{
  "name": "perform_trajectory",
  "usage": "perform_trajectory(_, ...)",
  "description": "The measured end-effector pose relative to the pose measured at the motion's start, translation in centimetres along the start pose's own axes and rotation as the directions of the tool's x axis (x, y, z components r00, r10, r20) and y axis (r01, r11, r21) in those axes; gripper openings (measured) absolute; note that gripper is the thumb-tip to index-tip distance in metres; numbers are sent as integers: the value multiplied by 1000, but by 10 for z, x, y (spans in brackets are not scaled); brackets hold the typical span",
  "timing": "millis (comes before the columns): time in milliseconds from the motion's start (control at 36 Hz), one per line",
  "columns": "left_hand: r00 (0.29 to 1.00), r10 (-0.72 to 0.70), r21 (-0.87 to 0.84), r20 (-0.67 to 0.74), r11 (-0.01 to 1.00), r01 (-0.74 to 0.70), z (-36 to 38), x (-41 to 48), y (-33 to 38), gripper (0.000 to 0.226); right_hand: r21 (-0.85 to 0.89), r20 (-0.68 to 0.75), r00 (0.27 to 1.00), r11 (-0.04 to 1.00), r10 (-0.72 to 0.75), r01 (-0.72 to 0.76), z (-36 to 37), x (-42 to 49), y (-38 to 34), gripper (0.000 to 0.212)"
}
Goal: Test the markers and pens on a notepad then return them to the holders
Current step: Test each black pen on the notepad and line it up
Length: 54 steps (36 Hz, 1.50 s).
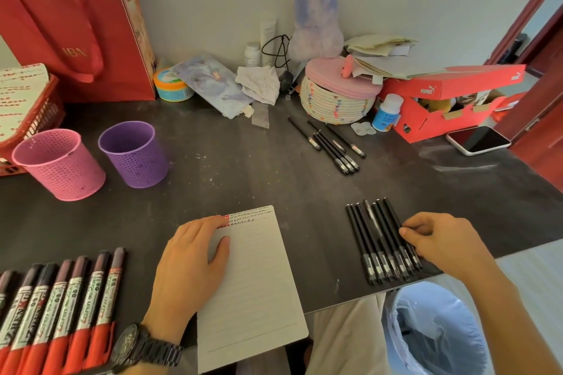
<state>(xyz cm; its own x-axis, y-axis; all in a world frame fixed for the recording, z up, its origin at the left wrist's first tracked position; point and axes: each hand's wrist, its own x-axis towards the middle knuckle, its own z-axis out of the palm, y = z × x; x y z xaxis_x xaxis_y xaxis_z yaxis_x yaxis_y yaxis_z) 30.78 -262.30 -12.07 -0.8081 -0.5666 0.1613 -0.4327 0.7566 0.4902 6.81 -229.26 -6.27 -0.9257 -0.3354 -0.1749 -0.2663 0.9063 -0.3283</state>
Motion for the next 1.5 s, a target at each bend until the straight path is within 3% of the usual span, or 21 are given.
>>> perform_trajectory(417, 1000, 15, 0, -8, 1000, -15, -3, -2, 2, 31, -7, 37, 999, 1000, -6, 6, -1, -3, -3, 7)
perform_trajectory(694, 986, 85, 14, -146, 996, -83, 6, -2, -4, 20, 129, -263, 951, 971, -163, 202, 17, 19, -32, 13)
perform_trajectory(833, 980, 93, 22, -176, 996, -90, 5, -2, -1, 26, 172, -240, 936, 937, -259, 304, 30, 54, -75, 24)
perform_trajectory(917, 980, 85, 27, -179, 996, -82, 5, -2, 0, 19, 115, -199, 932, 938, -301, 328, 32, 79, -107, 33)
perform_trajectory(1111, 995, 39, 24, -89, 999, -37, 3, -2, 1, 25, -126, -59, 931, 928, -360, 351, 37, 126, -167, 44)
perform_trajectory(1306, 998, 44, 18, -46, 999, -43, 0, -2, 2, 40, -257, -30, 954, 925, -299, 281, 45, 143, -197, 40)
perform_trajectory(1500, 995, 65, 0, -79, 998, -65, -1, -3, 4, 31, -303, -47, 978, 936, -201, 178, 51, 152, -205, 50)
